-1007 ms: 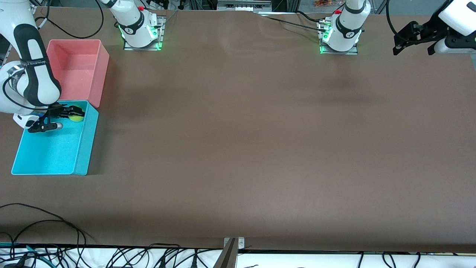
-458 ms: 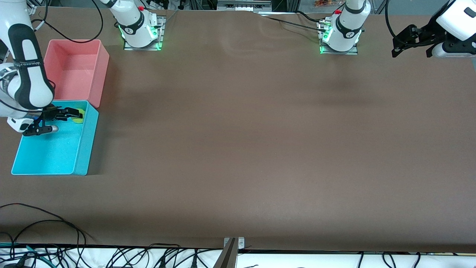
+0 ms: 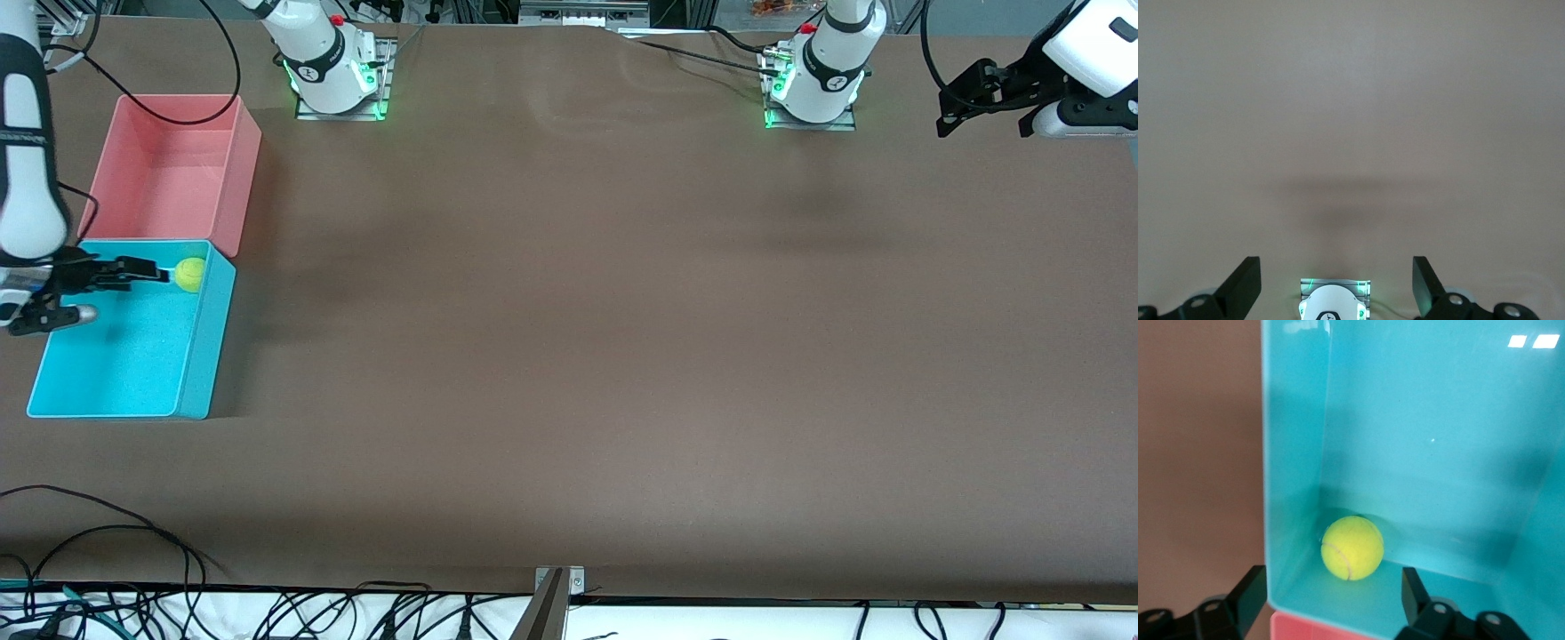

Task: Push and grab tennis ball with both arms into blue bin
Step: 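Open the right gripper to drop the ball into the cyan bin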

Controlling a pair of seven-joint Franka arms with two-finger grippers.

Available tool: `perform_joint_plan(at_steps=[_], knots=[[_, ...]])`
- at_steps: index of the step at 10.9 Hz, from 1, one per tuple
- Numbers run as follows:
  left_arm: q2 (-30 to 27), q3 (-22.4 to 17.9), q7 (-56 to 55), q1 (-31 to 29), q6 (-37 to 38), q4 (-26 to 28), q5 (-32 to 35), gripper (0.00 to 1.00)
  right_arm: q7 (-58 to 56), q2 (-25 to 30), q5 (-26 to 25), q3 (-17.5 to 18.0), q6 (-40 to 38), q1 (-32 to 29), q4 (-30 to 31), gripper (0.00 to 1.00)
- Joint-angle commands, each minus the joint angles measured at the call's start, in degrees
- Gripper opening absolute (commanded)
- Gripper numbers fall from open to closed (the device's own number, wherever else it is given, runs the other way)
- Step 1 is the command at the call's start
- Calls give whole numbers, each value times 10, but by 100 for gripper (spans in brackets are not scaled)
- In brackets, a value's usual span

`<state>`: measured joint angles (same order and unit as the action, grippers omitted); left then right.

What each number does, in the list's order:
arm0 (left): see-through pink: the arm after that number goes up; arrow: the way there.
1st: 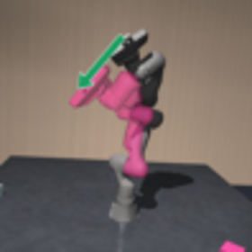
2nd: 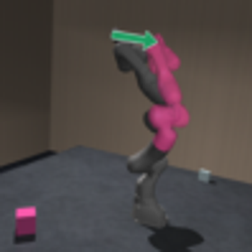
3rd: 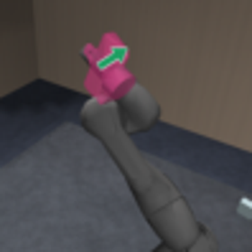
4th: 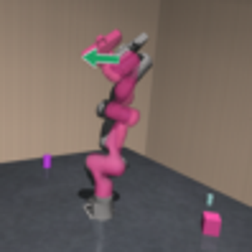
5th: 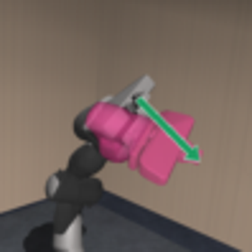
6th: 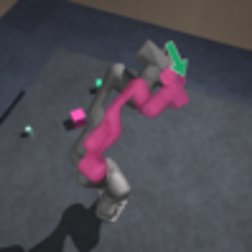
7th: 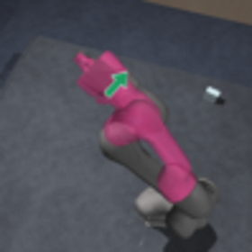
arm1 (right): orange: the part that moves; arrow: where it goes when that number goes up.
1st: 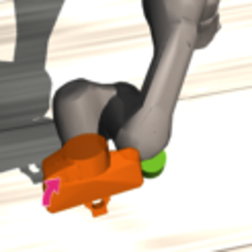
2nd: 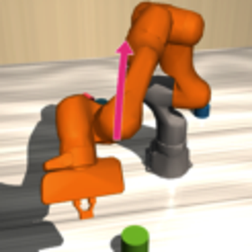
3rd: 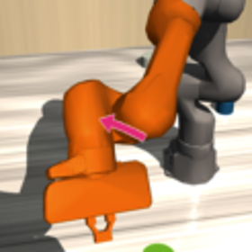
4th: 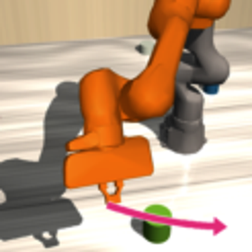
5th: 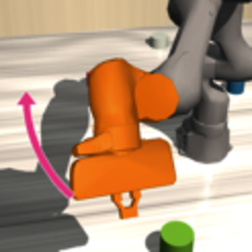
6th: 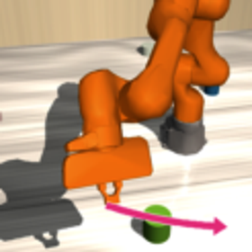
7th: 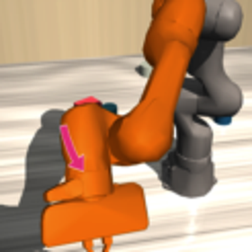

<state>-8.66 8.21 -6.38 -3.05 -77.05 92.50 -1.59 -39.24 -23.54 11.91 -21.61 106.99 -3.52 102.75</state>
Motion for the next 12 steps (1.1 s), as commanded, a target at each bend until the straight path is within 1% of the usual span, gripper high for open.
perform_joint_plan(at_steps=[1, 2, 3, 5, 6, 7, 8, 9, 10, 12], knots=[[8, 1, 0, -3, 9, -19, -8, 100, 43, 6, -42, 4, -132, 2, -140, 100], [8, 1, 0, -3, 9, -19, -8, 100, 44, 6, -42, 6, -162, 4, -176, 100], [8, 1, 0, -2, 9, -19, -8, 100, 50, 7, -41, 3, -179, 16, -194, 100], [8, 1, -1, -2, 9, -19, -8, 100, 107, 17, -52, 4, -181, 41, -216, 100], [8, 1, -1, -1, 9, -19, -9, 100, 110, 26, -72, 5, -181, 62, -222, 100], [8, 2, -1, 1, 9, -19, -7, 100, 116, 41, -78, 7, -187, 80, -222, 100], [8, 2, -2, 1, 9, -19, -7, 100, 146, 59, -80, 4, -191, 106, -211, 100], [8, 2, -2, 1, 9, -19, -6, 100, 207, 75, -89, 10, -195, 122, -201, 100], [8, 1, 0, 1, 9, -19, -6, 100, 239, 99, -98, 38, -192, 122, -188, 100], [8, 2, -2, 1, 9, -19, -6, 100, 311, 173, -148, 114, -183, 104, -130, 100]])
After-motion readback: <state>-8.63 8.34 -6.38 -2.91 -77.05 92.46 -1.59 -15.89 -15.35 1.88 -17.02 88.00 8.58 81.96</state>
